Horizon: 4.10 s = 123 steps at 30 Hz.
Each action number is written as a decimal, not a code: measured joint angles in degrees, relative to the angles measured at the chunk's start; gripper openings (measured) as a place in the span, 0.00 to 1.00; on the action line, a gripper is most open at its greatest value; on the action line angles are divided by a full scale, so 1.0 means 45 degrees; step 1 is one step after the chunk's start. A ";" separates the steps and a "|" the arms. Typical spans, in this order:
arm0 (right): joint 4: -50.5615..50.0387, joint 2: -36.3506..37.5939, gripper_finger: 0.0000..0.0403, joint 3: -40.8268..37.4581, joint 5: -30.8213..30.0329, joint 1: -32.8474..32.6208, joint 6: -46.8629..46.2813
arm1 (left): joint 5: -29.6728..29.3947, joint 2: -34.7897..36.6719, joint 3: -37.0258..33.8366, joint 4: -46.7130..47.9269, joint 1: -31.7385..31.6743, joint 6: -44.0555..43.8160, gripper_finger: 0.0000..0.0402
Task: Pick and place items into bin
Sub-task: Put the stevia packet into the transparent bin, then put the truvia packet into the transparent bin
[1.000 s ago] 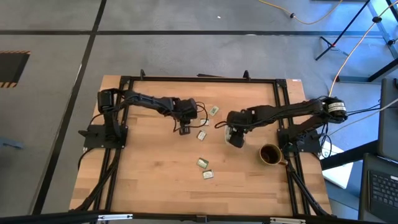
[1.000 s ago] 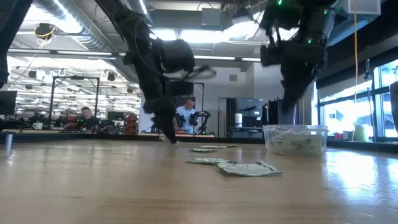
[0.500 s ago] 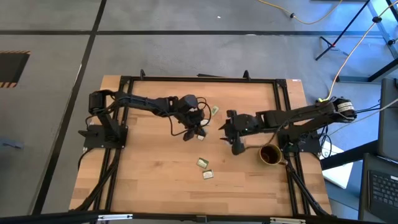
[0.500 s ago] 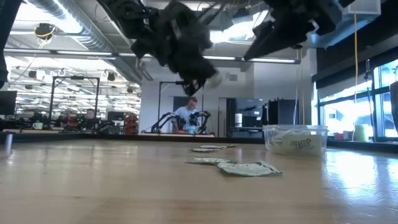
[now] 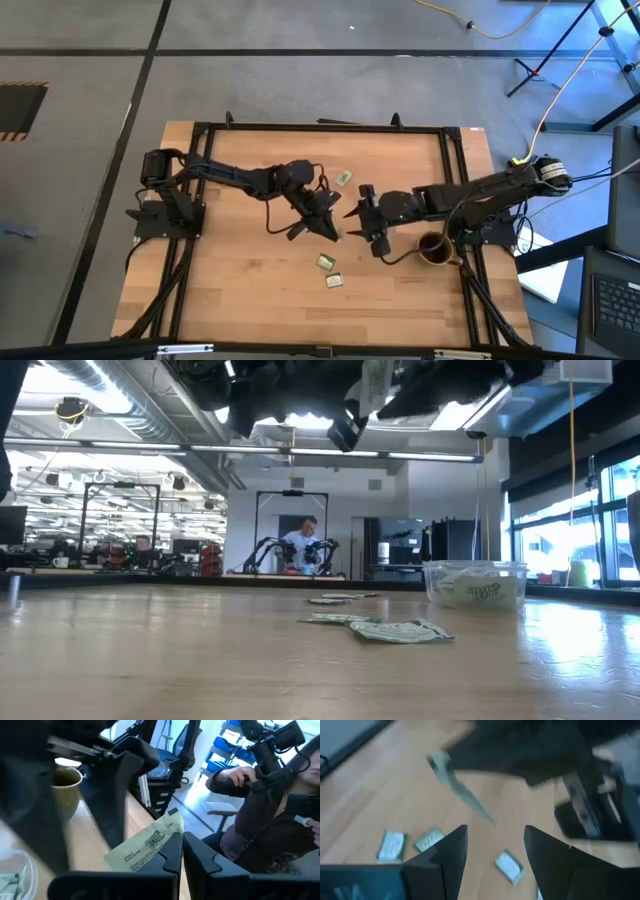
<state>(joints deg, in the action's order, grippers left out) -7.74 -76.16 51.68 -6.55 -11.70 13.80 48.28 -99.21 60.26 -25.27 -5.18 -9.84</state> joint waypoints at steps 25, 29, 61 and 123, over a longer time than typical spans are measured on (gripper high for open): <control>0.0731 -0.0053 0.17 0.0001 0.0019 -0.0787 -0.0285 | -0.0158 0.0012 0.0003 -0.0165 0.0060 -0.0001 0.02; 0.0728 -0.0053 0.03 0.0001 0.0019 -0.0787 -0.0289 | -0.0158 0.0012 0.0003 -0.0161 0.0060 -0.0006 0.02; -0.7345 -0.0064 0.00 -0.0259 0.3013 0.3421 -0.7676 | -0.9506 -0.0761 0.0008 0.6832 0.0071 0.5038 0.27; -0.0655 -0.0204 0.22 -0.0917 -0.0424 0.0024 0.1887 | -0.5806 -0.1391 0.1798 0.5759 0.0155 0.0734 0.05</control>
<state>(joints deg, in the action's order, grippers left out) -10.69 -77.08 47.55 -8.45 -11.60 22.29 22.16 -105.47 68.35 0.64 -4.48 -6.54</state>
